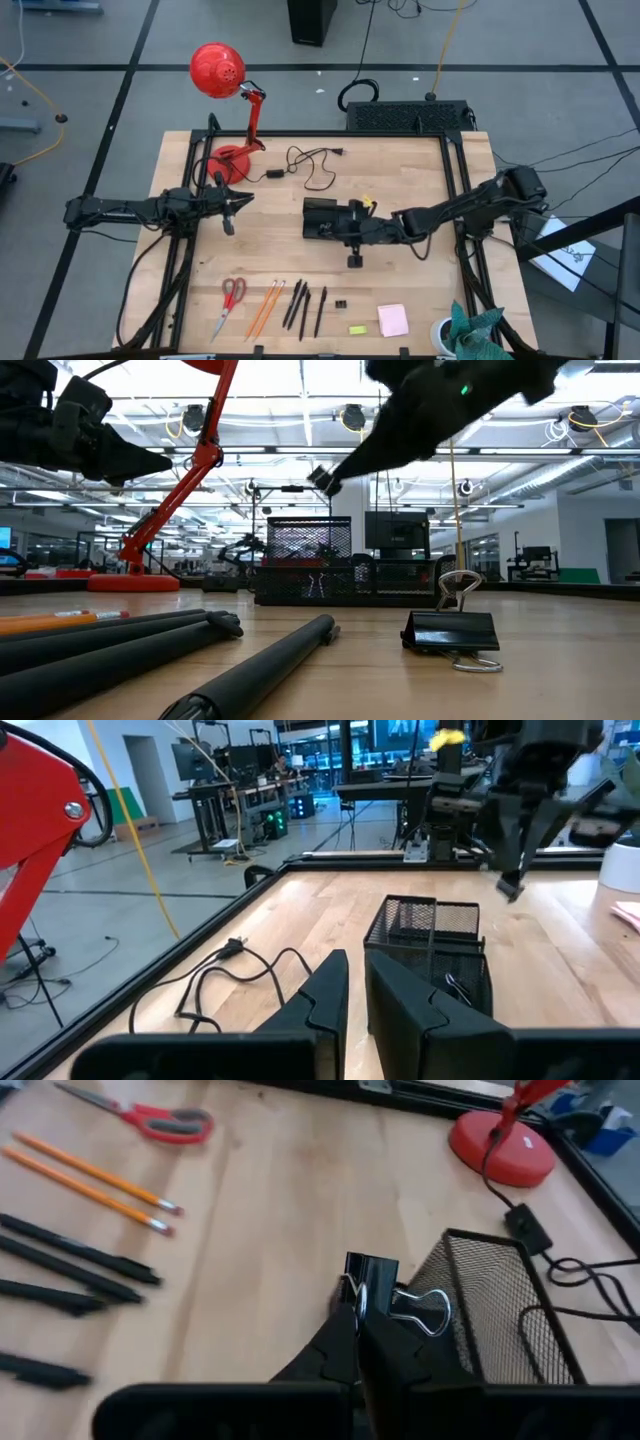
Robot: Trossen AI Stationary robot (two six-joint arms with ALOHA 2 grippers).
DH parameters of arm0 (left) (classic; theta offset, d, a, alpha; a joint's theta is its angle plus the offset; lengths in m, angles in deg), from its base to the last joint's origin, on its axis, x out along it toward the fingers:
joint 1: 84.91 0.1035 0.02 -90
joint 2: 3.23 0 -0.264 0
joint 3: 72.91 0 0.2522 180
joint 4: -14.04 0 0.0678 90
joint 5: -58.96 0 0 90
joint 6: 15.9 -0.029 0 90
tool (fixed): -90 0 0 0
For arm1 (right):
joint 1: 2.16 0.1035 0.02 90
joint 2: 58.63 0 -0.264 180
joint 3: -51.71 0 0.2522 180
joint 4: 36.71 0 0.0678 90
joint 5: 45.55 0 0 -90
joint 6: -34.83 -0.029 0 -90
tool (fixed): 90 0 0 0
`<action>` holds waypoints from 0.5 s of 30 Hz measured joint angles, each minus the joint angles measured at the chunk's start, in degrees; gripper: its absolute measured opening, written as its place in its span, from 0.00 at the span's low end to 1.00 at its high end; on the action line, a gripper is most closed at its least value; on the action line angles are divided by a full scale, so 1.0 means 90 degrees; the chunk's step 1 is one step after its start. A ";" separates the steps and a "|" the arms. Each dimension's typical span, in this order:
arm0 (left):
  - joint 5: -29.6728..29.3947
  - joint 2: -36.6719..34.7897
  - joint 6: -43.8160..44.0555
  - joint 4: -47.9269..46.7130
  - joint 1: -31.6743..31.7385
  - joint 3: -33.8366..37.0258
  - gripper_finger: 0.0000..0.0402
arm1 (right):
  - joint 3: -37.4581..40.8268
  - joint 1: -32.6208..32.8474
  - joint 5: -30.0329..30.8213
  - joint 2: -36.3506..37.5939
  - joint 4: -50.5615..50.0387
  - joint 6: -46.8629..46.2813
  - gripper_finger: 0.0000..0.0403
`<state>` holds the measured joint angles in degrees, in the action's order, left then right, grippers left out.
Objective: Pick and place office supplies into organizer
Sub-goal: Put the right black binder clip into the black desk organizer
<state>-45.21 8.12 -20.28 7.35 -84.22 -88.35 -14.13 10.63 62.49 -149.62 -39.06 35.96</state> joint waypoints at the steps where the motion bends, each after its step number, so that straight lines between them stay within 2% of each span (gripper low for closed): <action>1: -0.0002 0.0000 -0.0002 -0.0007 0.0000 0.0000 0.12 | 0.0000 -0.0058 0.0003 -0.0109 0.0063 0.0050 0.00; 15: -0.0106 -0.0001 -0.0007 -0.0015 0.0000 0.0000 0.12 | -0.0001 -0.0508 0.0005 -0.1487 0.1091 0.0172 0.00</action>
<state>-46.16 8.11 -20.35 7.22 -84.22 -88.35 -14.14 6.07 62.54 -163.01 -29.24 37.51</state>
